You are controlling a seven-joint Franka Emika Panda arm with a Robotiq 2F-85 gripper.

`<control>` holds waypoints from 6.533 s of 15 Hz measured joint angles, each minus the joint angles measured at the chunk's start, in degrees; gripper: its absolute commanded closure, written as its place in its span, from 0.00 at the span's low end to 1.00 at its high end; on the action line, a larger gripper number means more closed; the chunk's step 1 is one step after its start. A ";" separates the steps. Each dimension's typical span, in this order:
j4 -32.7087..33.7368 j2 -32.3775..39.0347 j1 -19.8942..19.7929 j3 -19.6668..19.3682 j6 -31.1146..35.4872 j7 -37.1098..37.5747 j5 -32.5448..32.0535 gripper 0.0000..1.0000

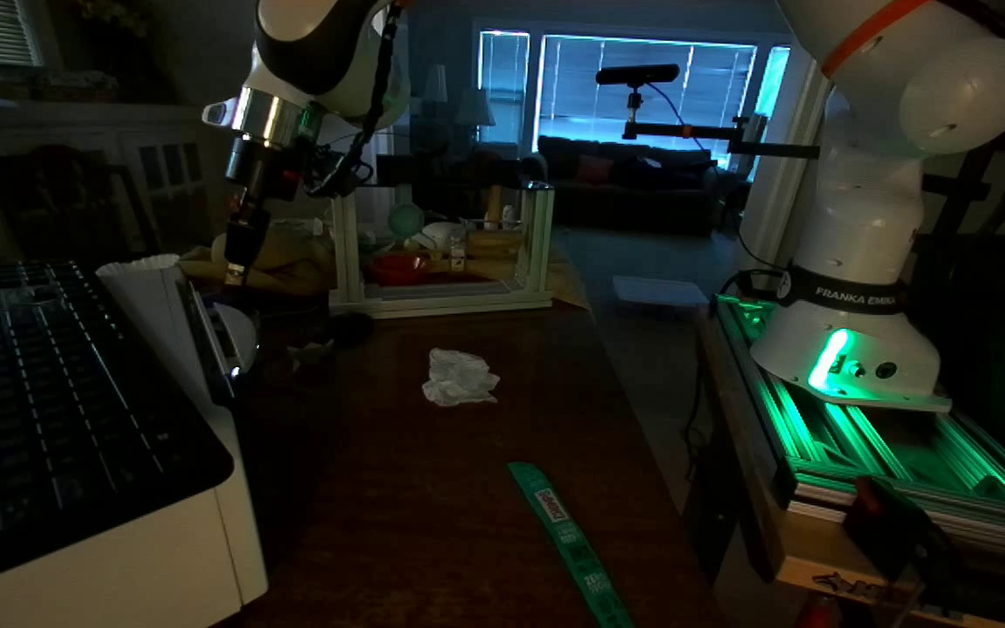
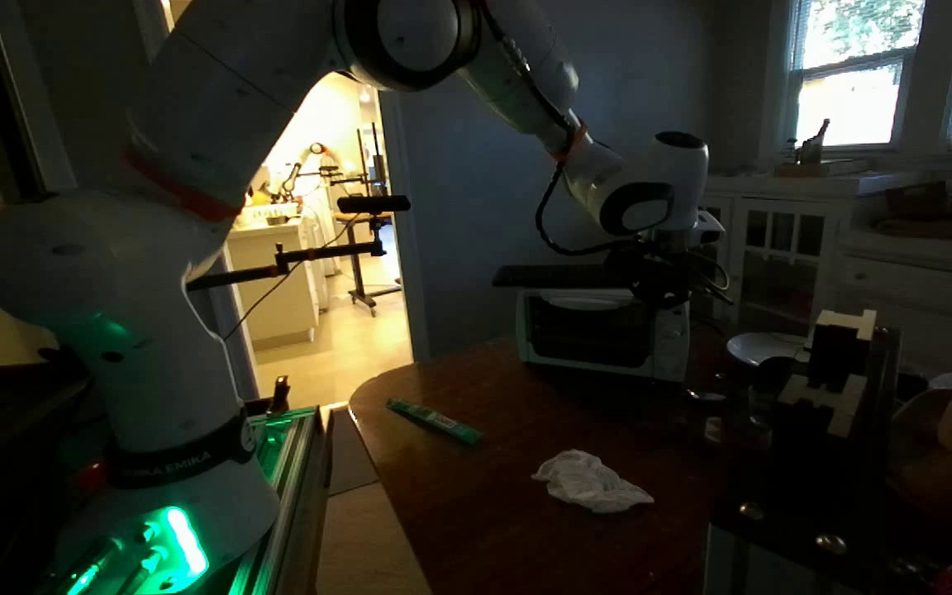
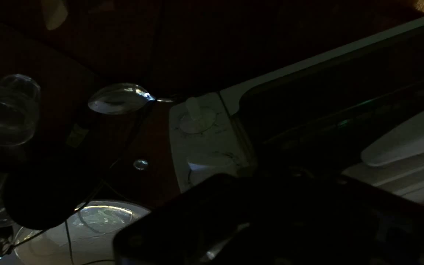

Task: Turn the topmost knob on the white oven.

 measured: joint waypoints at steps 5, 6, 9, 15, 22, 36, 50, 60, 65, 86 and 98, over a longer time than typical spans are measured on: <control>2.35 2.16 -0.55 0.09 0.00 -3.52 -0.07 1.00; 2.85 2.63 -0.58 0.09 0.00 -4.01 -0.07 1.00; 4.17 4.09 -0.63 0.22 0.00 -5.51 -0.07 1.00; 6.62 6.81 -0.70 1.04 0.00 -7.96 -0.07 1.00; 8.35 7.82 -0.89 1.49 -0.03 -9.39 -0.07 1.00; 9.68 8.73 -0.86 1.69 -0.11 -9.53 -0.15 1.00; 9.20 11.49 -0.07 1.44 -0.74 -9.53 -0.56 1.00; 9.21 8.47 -1.60 1.84 -5.88 -9.39 -0.79 1.00; 9.14 4.72 -1.80 0.68 -6.33 -5.76 -0.76 1.00; 15.67 13.96 -3.68 1.52 -5.02 -3.61 4.69 1.00; 19.58 17.47 -4.90 4.51 -3.22 -3.65 6.89 1.00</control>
